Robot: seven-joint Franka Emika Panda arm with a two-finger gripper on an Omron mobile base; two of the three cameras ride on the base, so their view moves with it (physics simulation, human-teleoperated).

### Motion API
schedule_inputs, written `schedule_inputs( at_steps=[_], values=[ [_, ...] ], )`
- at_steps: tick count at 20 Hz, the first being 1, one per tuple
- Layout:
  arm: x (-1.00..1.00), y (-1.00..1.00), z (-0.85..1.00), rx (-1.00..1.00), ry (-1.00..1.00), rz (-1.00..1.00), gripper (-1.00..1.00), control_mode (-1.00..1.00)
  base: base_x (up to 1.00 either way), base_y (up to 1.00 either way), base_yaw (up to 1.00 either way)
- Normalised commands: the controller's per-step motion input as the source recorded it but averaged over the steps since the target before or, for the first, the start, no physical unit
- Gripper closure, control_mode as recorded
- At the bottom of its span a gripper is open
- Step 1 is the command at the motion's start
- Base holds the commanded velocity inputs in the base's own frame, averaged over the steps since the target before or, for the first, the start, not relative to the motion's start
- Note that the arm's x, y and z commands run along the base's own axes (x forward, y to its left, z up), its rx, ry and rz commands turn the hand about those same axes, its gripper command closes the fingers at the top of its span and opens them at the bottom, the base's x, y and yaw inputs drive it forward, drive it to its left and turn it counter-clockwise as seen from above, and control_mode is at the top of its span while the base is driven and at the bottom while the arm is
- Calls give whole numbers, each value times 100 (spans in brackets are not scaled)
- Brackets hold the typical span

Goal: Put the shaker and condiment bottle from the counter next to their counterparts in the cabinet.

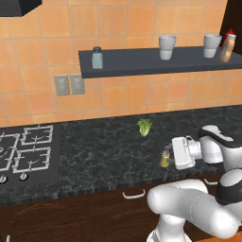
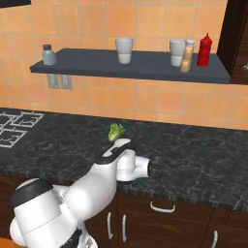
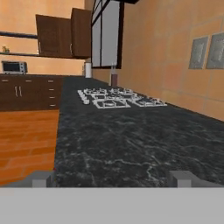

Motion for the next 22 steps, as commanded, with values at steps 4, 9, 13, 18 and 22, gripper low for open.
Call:
schedule_inputs(
  at_steps=[4,9,13,18,22],
  values=[
    [28,0,-15,2,6,0,-100,-100,0,0,0],
    [14,0,-18,6,2,1,-100,-100,0,0,0],
    [2,-3,-21,11,0,2,-100,-100,0,0,0],
    [14,-1,-13,8,3,2,-100,-100,0,0,0],
    [18,0,-2,3,2,1,-100,-100,0,0,0]
  ],
)
